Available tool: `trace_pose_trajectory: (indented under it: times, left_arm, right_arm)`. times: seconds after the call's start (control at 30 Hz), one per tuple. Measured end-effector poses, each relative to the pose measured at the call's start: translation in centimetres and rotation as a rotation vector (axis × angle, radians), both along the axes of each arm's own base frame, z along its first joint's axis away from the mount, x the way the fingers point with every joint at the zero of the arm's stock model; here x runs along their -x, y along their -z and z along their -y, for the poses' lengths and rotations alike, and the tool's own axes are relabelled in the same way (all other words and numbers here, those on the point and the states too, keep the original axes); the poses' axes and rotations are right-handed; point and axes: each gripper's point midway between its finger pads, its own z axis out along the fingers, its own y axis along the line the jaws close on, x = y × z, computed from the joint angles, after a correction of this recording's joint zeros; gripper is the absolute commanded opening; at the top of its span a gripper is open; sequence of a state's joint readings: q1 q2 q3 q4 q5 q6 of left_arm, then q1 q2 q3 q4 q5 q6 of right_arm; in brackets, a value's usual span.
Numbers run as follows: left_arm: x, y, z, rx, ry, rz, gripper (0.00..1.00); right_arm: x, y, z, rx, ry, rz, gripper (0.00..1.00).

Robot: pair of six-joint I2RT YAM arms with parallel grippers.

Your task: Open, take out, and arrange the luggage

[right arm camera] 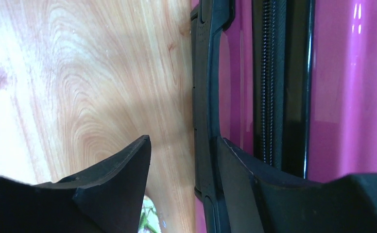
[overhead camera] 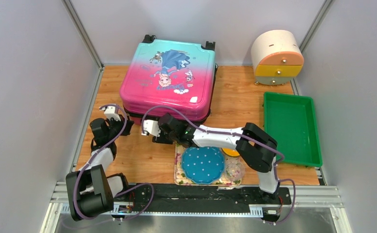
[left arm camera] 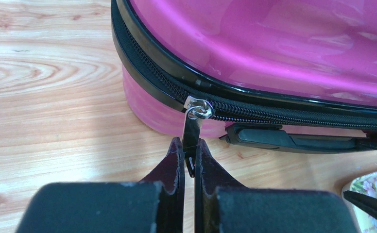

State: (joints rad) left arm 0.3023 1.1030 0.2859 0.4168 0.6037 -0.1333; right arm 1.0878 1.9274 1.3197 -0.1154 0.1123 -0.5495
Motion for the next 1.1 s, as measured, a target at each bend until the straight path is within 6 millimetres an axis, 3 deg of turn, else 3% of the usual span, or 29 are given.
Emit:
trace_pose_trajectory:
  times: [0.13,0.27,0.37,0.53,0.77,0.87,1.1]
  left_arm:
    - [-0.2,0.0,-0.5,-0.009,-0.029,0.003,0.0]
    - [-0.2,0.0,-0.6,-0.013,-0.033,0.006,0.0]
    - [-0.3,0.0,-0.7,-0.022,-0.034,0.008,0.0]
    - [-0.2,0.2,-0.8,-0.052,-0.018,0.012,0.0]
    - [0.1,0.6,-0.2,-0.075,0.067,0.023,0.0]
    - [0.2,0.7,0.5,-0.077,0.126,0.036,0.0]
    - [-2.8,0.7,0.6,-0.058,0.21,0.045,0.0]
  right_arm:
    - [-0.7,0.3,-1.1,0.013,0.03,0.017,0.54]
    - [-1.4,2.1,-1.7,0.03,0.04,0.014,0.19]
    - [-2.3,1.6,-1.4,0.01,0.051,0.019,0.0]
    - [-1.7,1.8,0.3,-0.009,0.007,0.003,0.0]
    - [-0.2,1.7,6.0,0.019,-0.047,-0.066,0.0]
    - [0.0,1.8,7.4,0.024,-0.073,-0.077,0.0]
    - [-0.2,1.8,8.9,0.023,-0.134,-0.073,0.0]
